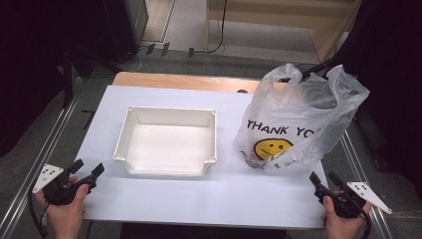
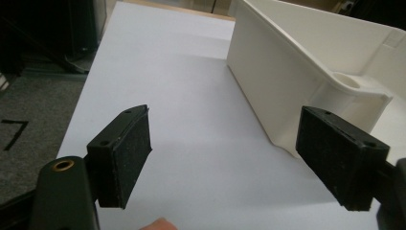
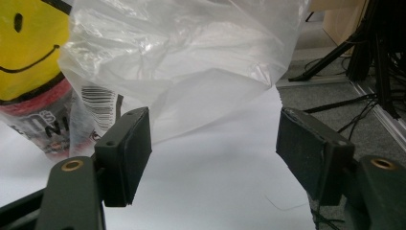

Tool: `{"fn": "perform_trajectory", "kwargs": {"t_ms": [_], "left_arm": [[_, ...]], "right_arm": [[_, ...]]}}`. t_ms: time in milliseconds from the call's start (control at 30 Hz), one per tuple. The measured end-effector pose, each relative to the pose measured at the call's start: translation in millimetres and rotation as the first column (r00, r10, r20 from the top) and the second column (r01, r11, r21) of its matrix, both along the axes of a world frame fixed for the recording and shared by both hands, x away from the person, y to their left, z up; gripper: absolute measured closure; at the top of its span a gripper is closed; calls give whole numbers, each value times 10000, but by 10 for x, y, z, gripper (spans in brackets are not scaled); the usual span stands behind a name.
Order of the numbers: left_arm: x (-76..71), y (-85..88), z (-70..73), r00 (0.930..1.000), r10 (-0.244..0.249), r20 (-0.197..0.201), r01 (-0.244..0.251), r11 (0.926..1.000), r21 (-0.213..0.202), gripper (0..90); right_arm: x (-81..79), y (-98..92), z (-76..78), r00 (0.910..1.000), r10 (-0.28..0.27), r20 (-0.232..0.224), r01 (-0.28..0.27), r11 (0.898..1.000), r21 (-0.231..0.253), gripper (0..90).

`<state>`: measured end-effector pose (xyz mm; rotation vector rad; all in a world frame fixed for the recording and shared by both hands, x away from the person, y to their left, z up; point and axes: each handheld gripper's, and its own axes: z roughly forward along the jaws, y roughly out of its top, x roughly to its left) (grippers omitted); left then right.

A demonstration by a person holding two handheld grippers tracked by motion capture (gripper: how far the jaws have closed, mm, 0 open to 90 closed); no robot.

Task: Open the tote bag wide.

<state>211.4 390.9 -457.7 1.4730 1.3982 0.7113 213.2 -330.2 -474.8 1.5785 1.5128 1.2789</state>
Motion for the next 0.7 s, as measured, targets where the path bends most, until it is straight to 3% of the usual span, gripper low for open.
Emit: {"fn": "perform_trajectory", "kwargs": {"t_ms": [167, 333, 467, 567, 600, 700], "left_arm": [[-40, 15, 59, 9998, 110, 159, -104, 9992, -375, 209], [-65, -42, 171, 9997, 121, 225, -112, 9992, -378, 225], [-36, -105, 248, 9998, 77, 160, -67, 9982, -591, 234], [-8, -181, 326, 9997, -129, 214, 139, 9987, -494, 235], [2, -209, 356, 9994, -227, 243, 239, 9985, -490, 235], [29, -312, 433, 9984, -456, 321, 470, 9979, -448, 241]], "right_arm": [[-17, 30, 91, 9998, 57, 203, -56, 10000, -48, 268], [8, 103, 237, 9987, 339, 391, -342, 9994, 77, 253], [102, 229, 446, 9953, 795, 555, -812, 9963, 288, 233], [146, 271, 541, 9942, 863, 646, -882, 9957, 287, 208], [201, 306, 632, 9946, 761, 702, -782, 9966, 276, 147], [262, 328, 709, 9950, 742, 668, -768, 9964, 371, 142]]}}
